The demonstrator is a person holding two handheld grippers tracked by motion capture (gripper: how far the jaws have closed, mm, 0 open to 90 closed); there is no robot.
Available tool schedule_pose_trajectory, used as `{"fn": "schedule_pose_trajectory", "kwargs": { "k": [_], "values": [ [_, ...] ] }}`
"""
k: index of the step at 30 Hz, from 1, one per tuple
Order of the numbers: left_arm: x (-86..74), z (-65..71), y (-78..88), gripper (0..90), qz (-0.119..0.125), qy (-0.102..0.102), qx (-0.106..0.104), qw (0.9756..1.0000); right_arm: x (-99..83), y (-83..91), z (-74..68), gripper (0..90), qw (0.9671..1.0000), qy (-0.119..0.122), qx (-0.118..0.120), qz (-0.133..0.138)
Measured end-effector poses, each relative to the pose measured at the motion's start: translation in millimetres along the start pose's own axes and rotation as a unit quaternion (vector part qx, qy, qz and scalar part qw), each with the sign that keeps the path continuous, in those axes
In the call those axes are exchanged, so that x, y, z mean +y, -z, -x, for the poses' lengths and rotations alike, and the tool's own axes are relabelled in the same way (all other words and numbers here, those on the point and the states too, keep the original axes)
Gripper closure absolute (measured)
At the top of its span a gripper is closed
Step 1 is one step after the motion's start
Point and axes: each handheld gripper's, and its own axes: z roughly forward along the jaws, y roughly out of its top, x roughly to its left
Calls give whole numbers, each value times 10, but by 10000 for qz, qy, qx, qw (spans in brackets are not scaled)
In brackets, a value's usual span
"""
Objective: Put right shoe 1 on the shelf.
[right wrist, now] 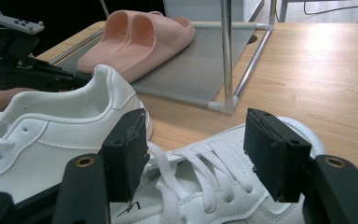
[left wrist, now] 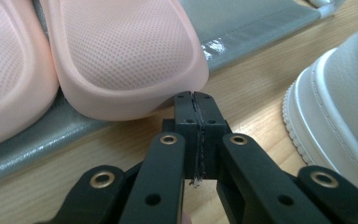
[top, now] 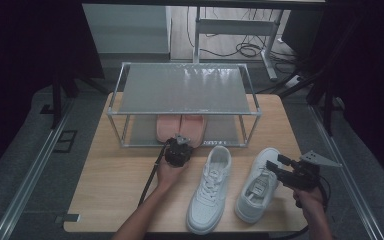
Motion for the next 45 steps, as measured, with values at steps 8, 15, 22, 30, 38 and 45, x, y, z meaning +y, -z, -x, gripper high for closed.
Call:
{"fn": "schedule_pose_trajectory", "kwargs": {
  "k": [8,15,22,30,38,45],
  "values": [
    [53,-27,-66,897,-25,56,7,10000,1,5,5,401,10000,-8,2,6],
    [112,-39,-144,887,-112,103,66,9999,1,5,5,400,10000,-9,5,4],
    [120,-43,-150,884,-120,119,106,9998,-3,-1,11,401,10000,-17,1,10],
    [121,-26,-32,884,-57,-35,64,10000,-3,4,12,401,10000,-14,-6,4],
    [-49,-46,155,871,36,36,-83,10000,-1,14,12,400,10000,-17,-13,13],
    [-292,-89,378,876,51,1,-114,9999,1,16,6,401,10000,-17,-18,13]
  ]
}}
